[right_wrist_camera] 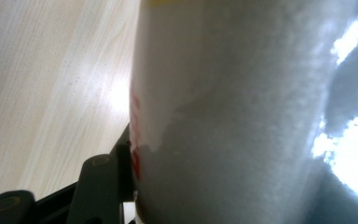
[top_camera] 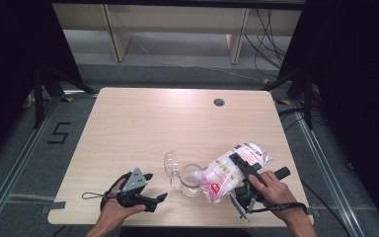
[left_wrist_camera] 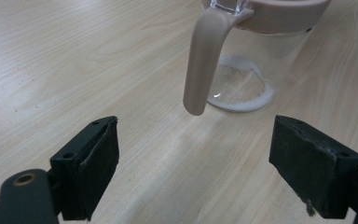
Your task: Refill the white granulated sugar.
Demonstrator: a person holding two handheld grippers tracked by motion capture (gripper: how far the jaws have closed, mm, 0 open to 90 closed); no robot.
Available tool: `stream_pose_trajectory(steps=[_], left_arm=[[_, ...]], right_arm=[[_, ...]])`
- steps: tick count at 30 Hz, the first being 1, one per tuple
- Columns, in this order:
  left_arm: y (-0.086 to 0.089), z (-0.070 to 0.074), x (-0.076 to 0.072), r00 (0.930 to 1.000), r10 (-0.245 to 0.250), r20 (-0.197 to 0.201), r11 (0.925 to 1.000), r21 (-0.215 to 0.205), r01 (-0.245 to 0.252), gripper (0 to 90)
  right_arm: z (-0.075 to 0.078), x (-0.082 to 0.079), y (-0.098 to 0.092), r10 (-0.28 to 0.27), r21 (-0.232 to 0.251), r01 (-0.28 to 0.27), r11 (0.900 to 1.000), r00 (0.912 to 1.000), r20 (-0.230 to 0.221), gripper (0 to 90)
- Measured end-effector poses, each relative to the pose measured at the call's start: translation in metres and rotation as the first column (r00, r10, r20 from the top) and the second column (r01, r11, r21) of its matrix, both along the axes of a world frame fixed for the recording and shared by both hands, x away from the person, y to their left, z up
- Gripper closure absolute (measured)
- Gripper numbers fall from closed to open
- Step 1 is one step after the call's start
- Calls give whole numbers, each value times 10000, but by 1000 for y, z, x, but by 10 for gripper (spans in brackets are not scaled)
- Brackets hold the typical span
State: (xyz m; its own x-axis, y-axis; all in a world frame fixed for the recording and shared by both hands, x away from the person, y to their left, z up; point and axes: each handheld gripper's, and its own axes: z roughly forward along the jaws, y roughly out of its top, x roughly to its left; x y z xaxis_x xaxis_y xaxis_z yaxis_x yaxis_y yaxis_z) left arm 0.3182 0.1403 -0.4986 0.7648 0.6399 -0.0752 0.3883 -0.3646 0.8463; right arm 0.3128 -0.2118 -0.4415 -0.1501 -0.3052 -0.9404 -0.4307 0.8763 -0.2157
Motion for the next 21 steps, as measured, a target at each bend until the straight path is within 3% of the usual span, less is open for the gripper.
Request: stream_pose_trajectory(steps=[3,5,7,21], left_arm=[[-1,-1,0,10000,6,93,10000,-99,-6,154],[0,0,0,10000,2,15,10000,0,-2,154],[0,-1,1,10000,-64,26,9999,-116,64,154],[0,-1,0,10000,-51,71,10000,-65,52,154]], right_arm=[[-2,0,0,44,137,-45,9999,10000,57,470],[-4,-2,-1,-283,405,287,9988,9995,-115,471],[-3,-3,-1,-441,194,443,9988,9990,-85,471],[-3,-3,-1,-381,172,381,9991,9993,-28,475]])
